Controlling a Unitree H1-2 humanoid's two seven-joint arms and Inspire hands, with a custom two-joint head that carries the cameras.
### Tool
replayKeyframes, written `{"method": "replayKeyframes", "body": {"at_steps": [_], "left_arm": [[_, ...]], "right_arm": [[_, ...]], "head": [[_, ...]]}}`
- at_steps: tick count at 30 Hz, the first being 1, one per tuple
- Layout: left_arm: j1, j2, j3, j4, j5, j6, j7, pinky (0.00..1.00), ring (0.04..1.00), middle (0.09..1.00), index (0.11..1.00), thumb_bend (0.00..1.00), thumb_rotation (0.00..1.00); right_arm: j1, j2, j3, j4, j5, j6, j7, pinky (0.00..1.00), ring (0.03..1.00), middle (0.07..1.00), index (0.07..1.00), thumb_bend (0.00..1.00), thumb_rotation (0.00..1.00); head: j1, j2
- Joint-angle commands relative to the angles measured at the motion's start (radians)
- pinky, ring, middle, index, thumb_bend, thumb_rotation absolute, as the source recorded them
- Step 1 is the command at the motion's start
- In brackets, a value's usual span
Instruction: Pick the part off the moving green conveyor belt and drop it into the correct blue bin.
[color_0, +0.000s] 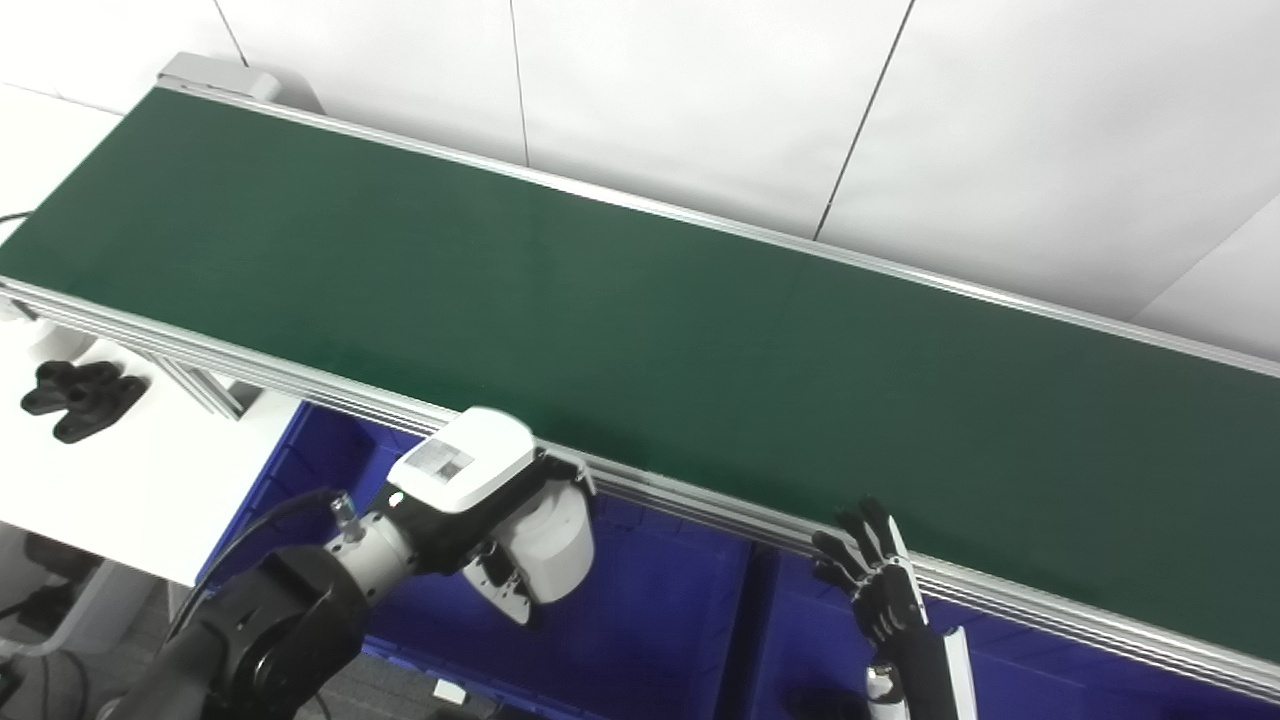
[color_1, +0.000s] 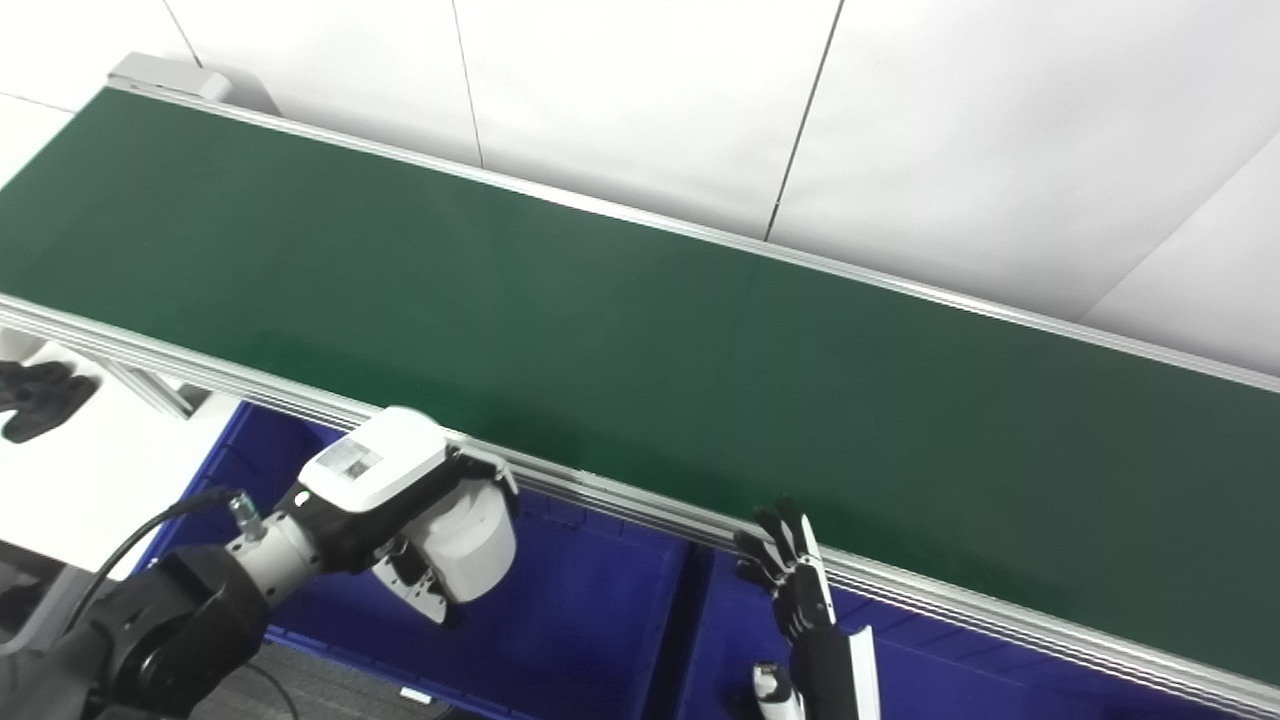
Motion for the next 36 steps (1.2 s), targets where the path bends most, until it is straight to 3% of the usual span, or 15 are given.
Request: {"method": "replayKeyframes", "body": {"at_steps": [1,11,18,21,23,24,25,26,27,33,36], "left_arm": [[-0.006,0.010,-0.004,0.007,0.009,-0.037,0.047,0.42,0.423,0.500,0.504,0.50,0.00],[-0.035,0.023,-0.040,0.121,0.099,-0.055,0.068,0.41,0.422,0.494,0.517,0.50,0.00],[-0.041,-0.010,-0.065,0.149,0.229,0.003,0.085,0.35,0.390,0.459,0.542,0.50,0.00],[-0.040,-0.025,-0.083,0.125,0.343,0.070,0.027,0.41,0.429,0.520,0.495,0.50,0.00],[-0.041,-0.034,-0.093,0.105,0.417,0.110,-0.040,0.51,0.581,0.650,0.495,0.52,0.04],[-0.042,-0.037,-0.097,0.098,0.441,0.122,-0.064,0.57,0.653,0.709,0.607,0.73,0.10],[-0.041,-0.038,-0.101,0.094,0.477,0.129,-0.073,0.60,0.677,0.730,0.646,0.80,0.12],[-0.039,-0.039,-0.104,0.091,0.500,0.133,-0.076,0.68,0.739,0.781,0.717,0.92,0.22],[-0.036,-0.039,-0.107,0.089,0.520,0.134,-0.070,0.71,0.761,0.802,0.748,0.97,0.29],[-0.031,-0.045,-0.102,0.064,0.534,0.138,-0.120,0.76,0.795,0.836,0.802,1.00,0.44],[-0.031,-0.054,-0.099,0.059,0.546,0.146,-0.143,0.76,0.798,0.839,0.811,1.00,0.43]], "right_arm": [[0.008,0.012,-0.001,-0.025,0.005,0.002,0.013,0.78,0.839,0.907,0.957,0.87,0.96],[0.004,0.030,-0.007,-0.015,0.004,-0.005,0.023,0.78,0.842,0.906,0.958,0.86,0.95],[0.001,0.036,-0.010,-0.014,0.001,-0.009,0.026,0.78,0.841,0.907,0.957,0.86,0.95],[0.001,0.034,-0.012,-0.014,0.001,-0.009,0.027,0.78,0.843,0.909,0.959,0.87,0.95],[0.000,0.032,-0.014,-0.013,0.003,-0.010,0.028,0.78,0.842,0.910,0.960,0.87,0.96],[-0.001,0.031,-0.015,-0.013,0.004,-0.011,0.029,0.78,0.842,0.911,0.960,0.86,0.95],[-0.001,0.031,-0.015,-0.013,0.007,-0.011,0.030,0.78,0.842,0.911,0.960,0.86,0.95],[0.000,0.030,-0.015,-0.014,0.009,-0.011,0.031,0.79,0.843,0.910,0.960,0.86,0.95],[0.000,0.030,-0.016,-0.014,0.008,-0.011,0.031,0.78,0.842,0.910,0.959,0.86,0.95],[0.000,0.028,-0.019,-0.016,0.004,-0.008,0.032,0.78,0.841,0.908,0.959,0.87,0.96],[0.001,0.027,-0.019,-0.018,0.004,-0.006,0.033,0.78,0.843,0.909,0.960,0.86,0.96]], "head": [[-0.004,0.000],[-0.007,-0.006],[-0.010,-0.006],[-0.015,-0.007],[-0.016,-0.007],[-0.017,-0.007],[-0.019,-0.007],[-0.019,-0.007],[-0.020,-0.006],[-0.022,-0.005],[-0.025,-0.003]]}}
